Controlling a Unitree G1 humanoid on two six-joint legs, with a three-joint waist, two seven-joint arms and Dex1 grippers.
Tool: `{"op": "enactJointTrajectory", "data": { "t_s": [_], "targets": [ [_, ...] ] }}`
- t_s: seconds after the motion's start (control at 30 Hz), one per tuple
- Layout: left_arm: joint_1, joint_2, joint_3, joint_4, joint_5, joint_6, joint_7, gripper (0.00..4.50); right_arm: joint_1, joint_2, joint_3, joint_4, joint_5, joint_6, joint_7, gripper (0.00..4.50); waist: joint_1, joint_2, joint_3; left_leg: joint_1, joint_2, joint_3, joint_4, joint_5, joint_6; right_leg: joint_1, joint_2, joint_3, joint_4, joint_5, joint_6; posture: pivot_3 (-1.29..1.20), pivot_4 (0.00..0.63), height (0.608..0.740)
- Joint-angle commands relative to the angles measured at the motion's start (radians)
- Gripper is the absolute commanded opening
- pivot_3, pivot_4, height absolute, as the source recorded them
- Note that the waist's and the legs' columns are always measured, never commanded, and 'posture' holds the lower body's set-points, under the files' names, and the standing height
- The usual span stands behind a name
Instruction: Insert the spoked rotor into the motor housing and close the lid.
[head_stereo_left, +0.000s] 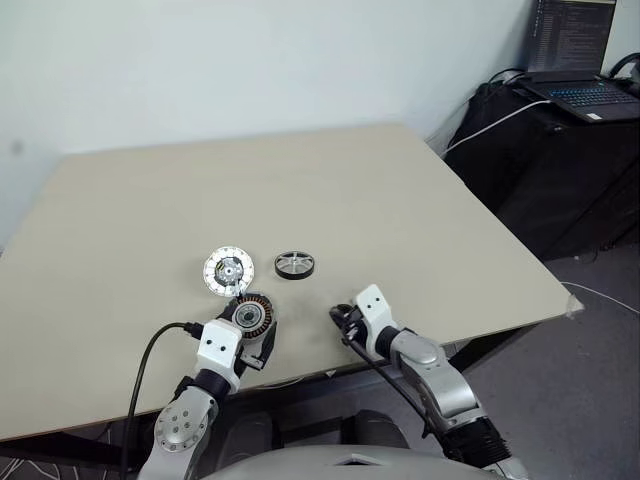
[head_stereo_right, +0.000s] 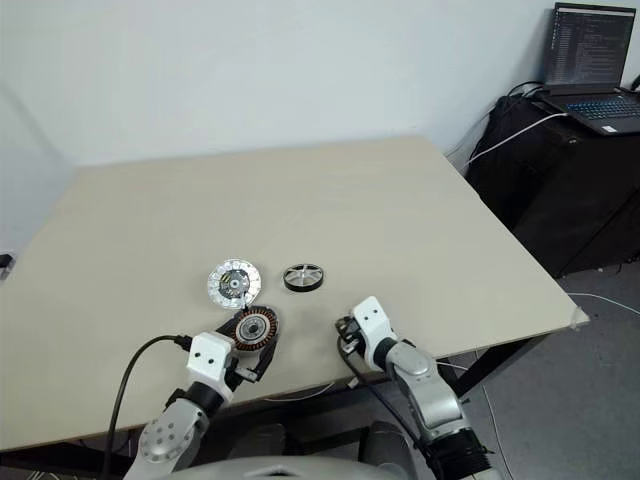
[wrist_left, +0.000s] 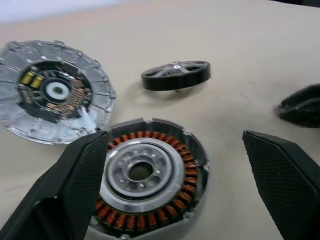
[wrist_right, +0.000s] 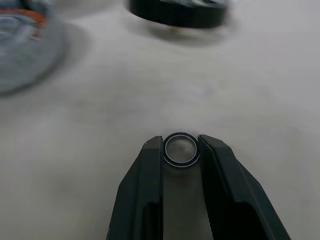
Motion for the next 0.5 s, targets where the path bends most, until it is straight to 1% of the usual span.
{"op": "enactJointTrajectory", "data": {
  "t_s": [0.03,0.13,0.27,0.33,0.5],
  "targets": [
    [-0.018,-0.018,0.039,-0.011,0.006,-0.058,0.043,4.50,-0.070,0.022,0.043,-0.059,-0.030,-0.007,-0.001,0.69,0.001,0.000,0.000,0.000,0.000,0.000,0.000,0.000,0.000,0.000,0.000,0.000,0.000,0.000,0.000,0.00,0.000,0.740],
    [-0.019,-0.032,0.082,-0.008,0.015,-0.094,0.090,4.50,-0.137,0.062,0.088,-0.022,-0.058,-0.002,-0.013,0.69,0.000,0.000,0.000,0.000,0.000,0.000,0.000,0.000,0.000,0.000,0.000,0.000,0.000,0.000,0.000,0.00,0.000,0.740],
    [-0.005,-0.041,0.106,-0.016,-0.002,-0.112,0.098,4.50,-0.190,0.087,0.136,0.028,-0.086,-0.013,0.000,0.69,0.003,-0.001,0.000,0.000,0.000,0.000,0.000,0.000,0.000,0.000,0.000,-0.001,0.001,0.000,-0.001,0.00,0.000,0.740],
    [0.009,-0.037,0.104,-0.024,-0.006,-0.118,0.087,4.50,-0.206,0.094,0.155,0.044,-0.093,-0.018,0.008,0.69,0.003,-0.001,-0.001,-0.001,-0.001,0.000,0.000,0.000,0.000,0.000,0.000,-0.001,0.000,-0.001,0.000,0.00,0.000,0.740],
    [0.091,0.009,0.079,-0.064,-0.042,-0.098,-0.004,4.50,-0.258,0.123,0.203,0.106,-0.115,-0.042,0.032,0.69,-0.006,-0.003,0.000,-0.001,-0.001,0.001,0.000,0.000,0.000,-0.001,0.000,0.000,0.000,-0.001,0.000,0.00,0.000,0.740]
  ]
}}
